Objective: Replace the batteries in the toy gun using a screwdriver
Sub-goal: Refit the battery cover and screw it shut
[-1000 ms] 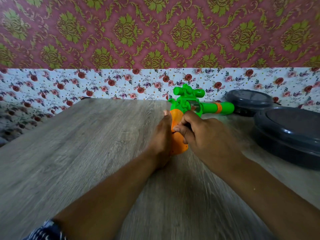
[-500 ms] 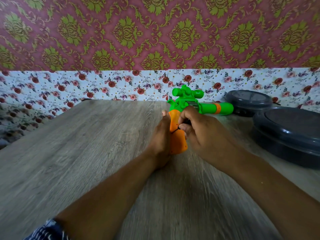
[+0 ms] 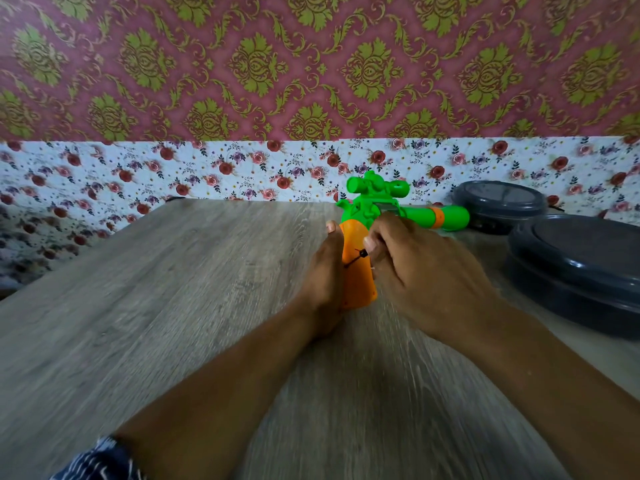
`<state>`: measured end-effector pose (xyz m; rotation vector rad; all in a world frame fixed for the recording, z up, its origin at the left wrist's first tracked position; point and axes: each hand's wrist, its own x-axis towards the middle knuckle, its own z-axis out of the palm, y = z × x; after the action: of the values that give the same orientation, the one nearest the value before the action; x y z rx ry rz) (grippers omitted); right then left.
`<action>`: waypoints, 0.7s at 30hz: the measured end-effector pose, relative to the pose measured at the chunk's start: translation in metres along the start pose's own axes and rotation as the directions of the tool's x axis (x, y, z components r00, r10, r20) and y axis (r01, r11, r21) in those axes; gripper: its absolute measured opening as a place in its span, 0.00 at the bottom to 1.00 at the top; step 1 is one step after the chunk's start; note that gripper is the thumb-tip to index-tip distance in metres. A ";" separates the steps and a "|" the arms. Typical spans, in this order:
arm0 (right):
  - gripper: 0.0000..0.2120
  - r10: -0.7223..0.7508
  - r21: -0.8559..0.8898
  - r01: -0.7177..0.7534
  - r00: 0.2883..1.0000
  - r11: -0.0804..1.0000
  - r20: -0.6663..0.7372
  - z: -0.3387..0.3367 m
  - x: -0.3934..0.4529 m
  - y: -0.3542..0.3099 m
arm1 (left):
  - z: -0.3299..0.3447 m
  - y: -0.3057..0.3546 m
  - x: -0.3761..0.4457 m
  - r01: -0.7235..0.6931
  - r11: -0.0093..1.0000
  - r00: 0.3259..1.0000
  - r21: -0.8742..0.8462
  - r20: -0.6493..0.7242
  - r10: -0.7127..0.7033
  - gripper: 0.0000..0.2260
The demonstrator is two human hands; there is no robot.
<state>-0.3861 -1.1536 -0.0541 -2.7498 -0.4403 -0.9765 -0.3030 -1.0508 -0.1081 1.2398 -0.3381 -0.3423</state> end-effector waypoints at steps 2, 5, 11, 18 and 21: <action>0.13 -0.061 0.068 0.060 0.998 0.996 0.016 -0.001 0.001 0.002 | 0.000 -0.001 0.002 0.001 1.000 1.000 -0.011 -0.020 -0.001 0.28; 0.10 -0.086 0.018 0.085 0.995 0.996 0.048 0.002 0.005 0.002 | -0.003 -0.003 0.005 0.008 1.000 1.000 -0.018 -0.020 -0.008 0.31; 0.18 -0.045 -0.160 0.037 0.998 0.986 -0.048 0.003 0.002 0.007 | -0.006 -0.006 0.008 0.001 1.000 1.000 -0.022 -0.004 -0.001 0.30; 0.20 -0.006 -0.143 0.017 0.997 0.990 0.074 0.000 0.001 0.005 | -0.007 -0.006 0.008 0.009 1.000 0.998 -0.006 -0.059 -0.010 0.35; 0.11 -0.025 0.091 0.011 0.988 0.996 0.151 0.003 0.002 0.002 | -0.006 -0.006 0.008 -0.015 1.000 0.999 -0.020 -0.028 0.014 0.34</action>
<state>-0.3826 -1.1548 -0.0553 -2.7537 -0.5205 -0.7338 -0.2941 -1.0507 -0.1146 1.2206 -0.3188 -0.3148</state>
